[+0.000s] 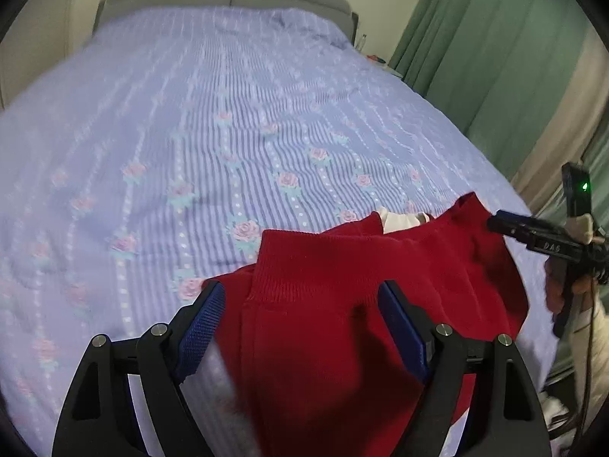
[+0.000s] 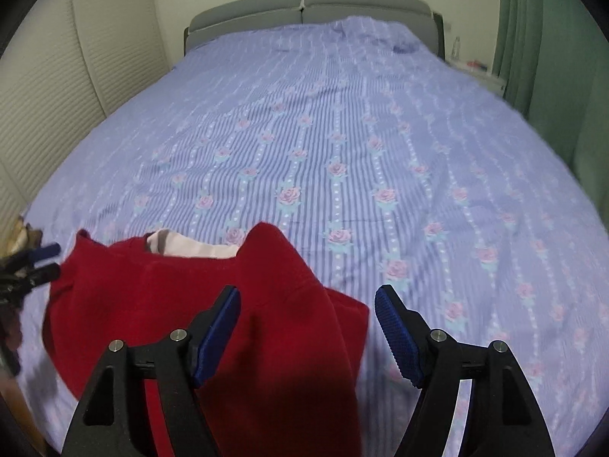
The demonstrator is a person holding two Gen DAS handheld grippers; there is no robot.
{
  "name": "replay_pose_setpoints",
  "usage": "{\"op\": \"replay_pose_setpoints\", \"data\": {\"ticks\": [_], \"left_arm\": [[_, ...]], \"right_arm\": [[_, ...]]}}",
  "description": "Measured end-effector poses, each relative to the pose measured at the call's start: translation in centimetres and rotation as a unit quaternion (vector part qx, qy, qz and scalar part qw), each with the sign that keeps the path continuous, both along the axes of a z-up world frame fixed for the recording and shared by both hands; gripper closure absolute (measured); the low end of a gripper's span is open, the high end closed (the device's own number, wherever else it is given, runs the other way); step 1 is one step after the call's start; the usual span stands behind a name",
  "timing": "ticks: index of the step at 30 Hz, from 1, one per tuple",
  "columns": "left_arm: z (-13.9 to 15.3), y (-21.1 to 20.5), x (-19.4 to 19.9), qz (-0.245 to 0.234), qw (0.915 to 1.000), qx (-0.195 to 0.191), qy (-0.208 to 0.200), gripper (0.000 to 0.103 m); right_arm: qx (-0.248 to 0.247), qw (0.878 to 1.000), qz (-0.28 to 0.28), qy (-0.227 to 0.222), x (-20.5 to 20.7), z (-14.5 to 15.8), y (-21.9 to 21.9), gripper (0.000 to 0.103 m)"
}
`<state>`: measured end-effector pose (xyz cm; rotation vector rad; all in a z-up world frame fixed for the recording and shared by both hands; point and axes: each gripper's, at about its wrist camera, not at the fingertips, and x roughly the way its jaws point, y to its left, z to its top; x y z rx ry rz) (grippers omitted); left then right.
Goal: Fold small clothes
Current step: 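Lift the hem with both grippers and fold it toward the collar, then lower the hem onto the sweatshirt and open both grippers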
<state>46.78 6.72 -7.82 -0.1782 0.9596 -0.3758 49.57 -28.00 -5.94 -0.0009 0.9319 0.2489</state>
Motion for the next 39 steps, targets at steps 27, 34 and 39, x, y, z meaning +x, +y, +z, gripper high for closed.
{"op": "replay_pose_setpoints", "data": {"ticks": [27, 34, 39], "left_arm": [[1.1, 1.0, 0.5, 0.054, 0.9963, -0.041, -0.054, 0.085], [-2.1, 0.8, 0.9, 0.049, 0.9984, -0.002, -0.029, 0.083], [-2.3, 1.5, 0.1, 0.070, 0.9966, 0.024, -0.036, 0.075]], "right_arm": [[0.018, 0.997, -0.048, -0.060, -0.2, 3.6, -0.5, 0.089], [0.002, 0.997, -0.071, -0.009, 2.1, -1.6, -0.8, 0.089], [-0.030, 0.997, -0.074, -0.003, 2.4, -3.0, 0.0, 0.089]]}}
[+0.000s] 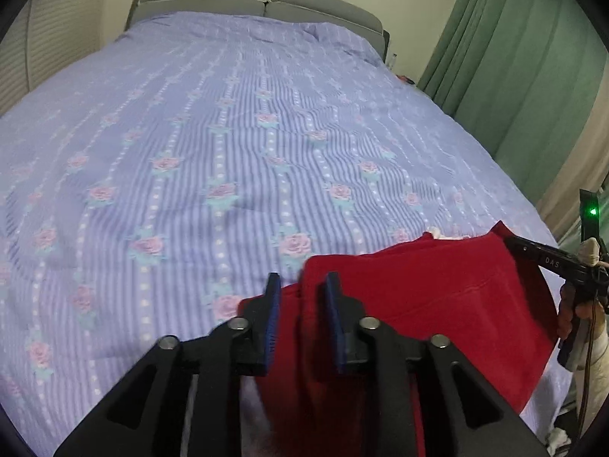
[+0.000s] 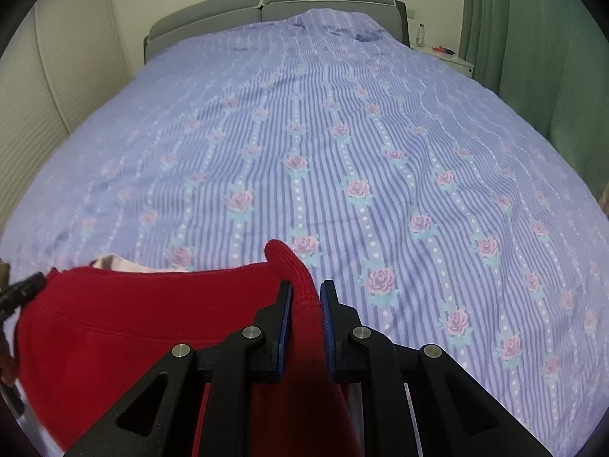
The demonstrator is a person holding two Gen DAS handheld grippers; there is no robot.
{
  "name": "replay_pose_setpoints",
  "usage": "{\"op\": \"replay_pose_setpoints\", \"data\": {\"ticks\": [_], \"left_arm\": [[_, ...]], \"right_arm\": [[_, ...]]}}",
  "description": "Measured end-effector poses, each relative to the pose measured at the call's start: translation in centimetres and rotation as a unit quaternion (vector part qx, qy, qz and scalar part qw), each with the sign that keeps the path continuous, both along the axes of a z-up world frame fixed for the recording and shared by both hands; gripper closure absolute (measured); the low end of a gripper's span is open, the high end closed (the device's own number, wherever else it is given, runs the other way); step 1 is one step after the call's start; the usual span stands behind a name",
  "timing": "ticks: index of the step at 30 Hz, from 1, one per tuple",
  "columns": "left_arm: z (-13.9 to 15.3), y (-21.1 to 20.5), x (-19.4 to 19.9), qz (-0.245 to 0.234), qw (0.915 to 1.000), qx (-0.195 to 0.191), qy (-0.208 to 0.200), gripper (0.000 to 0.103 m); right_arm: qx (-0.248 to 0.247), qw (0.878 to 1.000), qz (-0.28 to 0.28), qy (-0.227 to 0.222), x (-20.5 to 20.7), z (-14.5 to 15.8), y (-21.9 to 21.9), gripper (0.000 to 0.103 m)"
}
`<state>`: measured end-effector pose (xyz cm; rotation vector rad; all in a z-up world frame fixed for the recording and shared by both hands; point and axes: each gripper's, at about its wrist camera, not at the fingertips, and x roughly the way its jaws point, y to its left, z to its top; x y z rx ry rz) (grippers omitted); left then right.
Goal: Fold small clothes
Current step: 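Lower the hem onto the sweatshirt and open both grippers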
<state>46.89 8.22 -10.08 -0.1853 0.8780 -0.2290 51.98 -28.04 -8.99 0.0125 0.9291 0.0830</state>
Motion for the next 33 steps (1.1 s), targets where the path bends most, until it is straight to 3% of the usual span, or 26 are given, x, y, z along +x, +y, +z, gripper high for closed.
{"op": "replay_pose_setpoints", "data": {"ticks": [2, 4, 6, 10, 12, 15, 22, 25, 26, 29, 33], "left_arm": [[0.8, 0.4, -0.6, 0.017, 0.9996, 0.024, -0.005, 0.072], [1.7, 0.7, -1.0, 0.047, 0.9967, 0.066, -0.011, 0.053], [3.0, 1.3, -2.2, 0.074, 0.9933, 0.088, -0.017, 0.046], [5.5, 1.7, -6.0, 0.085, 0.9925, 0.080, -0.034, 0.035], [6.6, 2.0, -8.7, 0.094, 0.9925, 0.065, -0.044, 0.021], [7.2, 2.7, -12.8, 0.094, 0.9945, 0.007, -0.047, 0.014], [4.4, 0.4, -18.1, 0.077, 0.9956, -0.053, -0.007, 0.013], [2.5, -0.2, -19.1, 0.110, 0.9874, -0.114, 0.008, 0.013], [1.6, -0.3, -19.5, 0.116, 0.9811, -0.154, 0.016, 0.013], [-0.2, -0.9, -19.8, 0.128, 0.9662, -0.221, 0.036, 0.013], [-1.6, -1.8, -18.9, 0.130, 0.9645, -0.227, 0.038, 0.013]], "right_arm": [[-0.021, 1.000, 0.008, 0.000, -0.1, 0.0, 0.7, 0.086], [-0.046, 0.999, 0.011, -0.012, -0.6, 0.6, 1.3, 0.063], [-0.074, 0.997, -0.007, -0.027, -1.4, 2.0, 1.6, 0.043], [-0.110, 0.989, -0.019, -0.100, -5.3, 6.5, 2.7, 0.035], [-0.113, 0.985, -0.010, -0.129, -7.5, 8.3, 3.3, 0.030], [-0.102, 0.983, 0.011, -0.153, -11.0, 10.3, 4.1, 0.028], [-0.037, 0.988, 0.051, -0.140, -17.3, 10.3, 5.6, 0.028], [-0.032, 0.989, 0.054, -0.137, -19.2, 9.0, 6.7, 0.028], [-0.024, 0.989, 0.057, -0.134, -19.6, 8.5, 6.9, 0.028], [0.002, 0.991, 0.067, -0.112, -20.3, 6.6, 7.7, 0.028], [0.013, 0.992, 0.079, -0.096, -20.8, 5.0, 8.3, 0.028]]}}
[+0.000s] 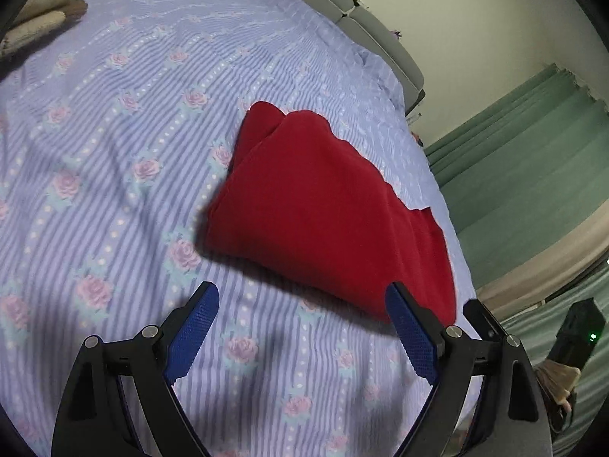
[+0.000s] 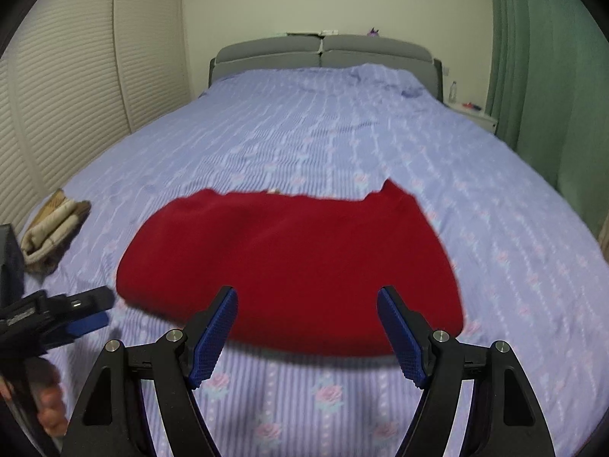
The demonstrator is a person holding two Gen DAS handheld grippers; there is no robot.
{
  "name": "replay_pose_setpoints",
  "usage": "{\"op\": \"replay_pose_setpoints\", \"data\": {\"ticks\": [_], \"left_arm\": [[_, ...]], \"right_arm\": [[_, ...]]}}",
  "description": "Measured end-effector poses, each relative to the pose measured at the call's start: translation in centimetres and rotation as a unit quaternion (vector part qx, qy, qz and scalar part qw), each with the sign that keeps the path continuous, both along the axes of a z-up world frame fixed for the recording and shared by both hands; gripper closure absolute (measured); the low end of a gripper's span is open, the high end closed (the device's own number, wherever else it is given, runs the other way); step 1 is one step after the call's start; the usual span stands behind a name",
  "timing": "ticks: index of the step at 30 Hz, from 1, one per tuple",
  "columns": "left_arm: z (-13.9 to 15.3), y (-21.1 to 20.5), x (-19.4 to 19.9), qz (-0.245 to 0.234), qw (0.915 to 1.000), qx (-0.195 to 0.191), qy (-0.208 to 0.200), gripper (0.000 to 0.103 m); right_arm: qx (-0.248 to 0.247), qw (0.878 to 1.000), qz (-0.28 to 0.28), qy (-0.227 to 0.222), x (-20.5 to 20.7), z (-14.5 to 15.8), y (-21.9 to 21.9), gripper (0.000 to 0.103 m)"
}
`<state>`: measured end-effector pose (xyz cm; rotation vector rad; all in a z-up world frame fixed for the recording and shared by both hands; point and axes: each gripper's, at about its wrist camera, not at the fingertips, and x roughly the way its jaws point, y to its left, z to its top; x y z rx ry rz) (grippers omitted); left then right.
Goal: Fold small clothes
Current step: 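Lower the hem onto the sweatshirt and open both grippers, then grasp the side edge of the red sweatshirt with both grippers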
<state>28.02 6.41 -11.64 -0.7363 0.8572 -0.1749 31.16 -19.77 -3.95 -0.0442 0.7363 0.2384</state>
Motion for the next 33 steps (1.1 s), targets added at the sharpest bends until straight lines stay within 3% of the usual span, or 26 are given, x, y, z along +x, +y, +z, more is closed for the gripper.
{"op": "replay_pose_setpoints", "data": {"ticks": [7, 13, 17, 22, 29, 31, 33], "left_arm": [[-2.9, 1.1, 2.8, 0.023, 0.9986, -0.048, 0.004, 0.013], [-3.9, 2.7, 4.1, 0.014, 0.9948, -0.097, -0.027, 0.013], [-4.1, 4.4, 5.8, -0.016, 0.9921, -0.111, -0.057, 0.013], [-3.9, 5.5, 9.5, -0.109, 0.9835, -0.127, -0.069, 0.013], [-3.9, 5.1, 14.5, -0.187, 0.9719, -0.137, -0.042, 0.014], [-3.5, 4.8, 14.7, -0.200, 0.9721, -0.117, -0.039, 0.021], [-2.9, 4.5, 14.4, -0.203, 0.9754, -0.080, -0.031, 0.042]], "right_arm": [[0.052, 0.998, -0.003, 0.028, 1.5, -1.6, -0.2, 0.033], [0.061, 0.997, 0.001, 0.046, 3.1, -2.5, 0.8, 0.033], [0.063, 0.997, 0.010, 0.052, 4.1, -2.9, 1.8, 0.035], [0.055, 0.997, 0.026, 0.055, 5.6, -3.2, 3.8, 0.038], [0.058, 0.996, 0.025, 0.056, 7.3, -3.2, 5.3, 0.043], [0.062, 0.996, 0.020, 0.058, 7.8, -3.3, 5.5, 0.049], [0.070, 0.995, 0.019, 0.062, 8.3, -3.4, 5.7, 0.054]]}}
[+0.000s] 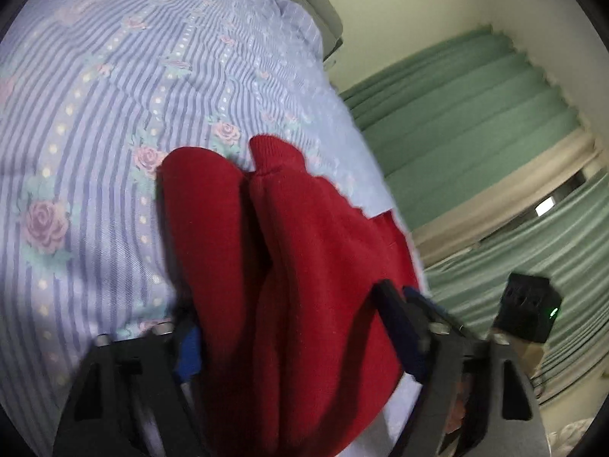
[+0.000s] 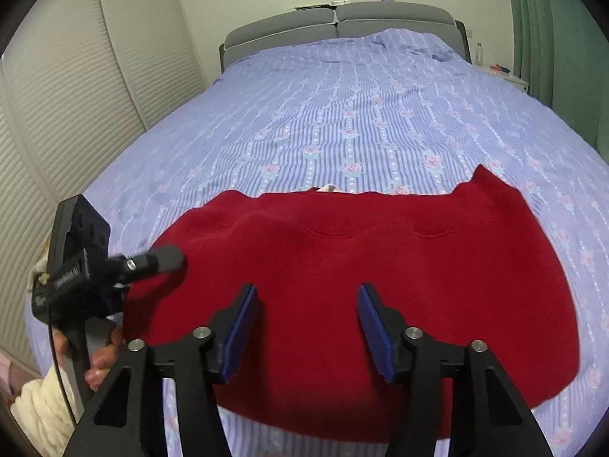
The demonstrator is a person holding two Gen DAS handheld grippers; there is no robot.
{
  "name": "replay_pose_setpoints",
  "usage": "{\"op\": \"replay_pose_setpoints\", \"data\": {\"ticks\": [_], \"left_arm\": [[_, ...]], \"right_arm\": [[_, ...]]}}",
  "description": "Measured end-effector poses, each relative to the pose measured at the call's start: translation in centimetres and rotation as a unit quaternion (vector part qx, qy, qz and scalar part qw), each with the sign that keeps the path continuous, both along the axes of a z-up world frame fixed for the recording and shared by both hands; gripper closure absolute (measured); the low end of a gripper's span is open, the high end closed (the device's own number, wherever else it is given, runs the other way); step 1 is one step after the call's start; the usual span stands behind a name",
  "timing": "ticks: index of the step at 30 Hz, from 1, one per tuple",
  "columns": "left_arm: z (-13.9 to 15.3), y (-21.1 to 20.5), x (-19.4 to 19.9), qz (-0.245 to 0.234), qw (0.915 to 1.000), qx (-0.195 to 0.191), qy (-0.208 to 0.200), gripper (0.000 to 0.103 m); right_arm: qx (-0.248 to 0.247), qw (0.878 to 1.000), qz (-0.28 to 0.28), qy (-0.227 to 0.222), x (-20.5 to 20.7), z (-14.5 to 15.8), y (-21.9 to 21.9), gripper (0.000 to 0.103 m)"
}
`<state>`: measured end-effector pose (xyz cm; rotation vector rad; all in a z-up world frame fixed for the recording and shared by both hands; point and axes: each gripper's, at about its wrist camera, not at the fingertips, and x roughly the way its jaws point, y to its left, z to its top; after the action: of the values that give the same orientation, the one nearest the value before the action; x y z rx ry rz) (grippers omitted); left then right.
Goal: Fold small clothes
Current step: 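Grasp the side edge of the red sweatshirt with both grippers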
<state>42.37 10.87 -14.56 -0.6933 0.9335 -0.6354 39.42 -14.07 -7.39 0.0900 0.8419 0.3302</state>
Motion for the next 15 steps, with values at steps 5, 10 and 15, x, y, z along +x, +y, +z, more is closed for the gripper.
{"op": "replay_pose_setpoints", "data": {"ticks": [5, 10, 15], "left_arm": [[1.6, 0.9, -0.8, 0.019, 0.9994, 0.029, -0.009, 0.077], [3.7, 0.2, -2.0, 0.028, 0.9969, 0.067, -0.030, 0.079], [7.0, -1.7, -2.1, 0.023, 0.9932, 0.109, -0.031, 0.079]], "right_arm": [[0.009, 1.000, 0.003, 0.010, 0.8, -0.3, 0.9, 0.062], [0.004, 1.000, 0.015, 0.016, 1.6, -0.7, 2.3, 0.071], [0.036, 0.997, 0.020, 0.059, 3.6, -2.6, 2.8, 0.078]]}}
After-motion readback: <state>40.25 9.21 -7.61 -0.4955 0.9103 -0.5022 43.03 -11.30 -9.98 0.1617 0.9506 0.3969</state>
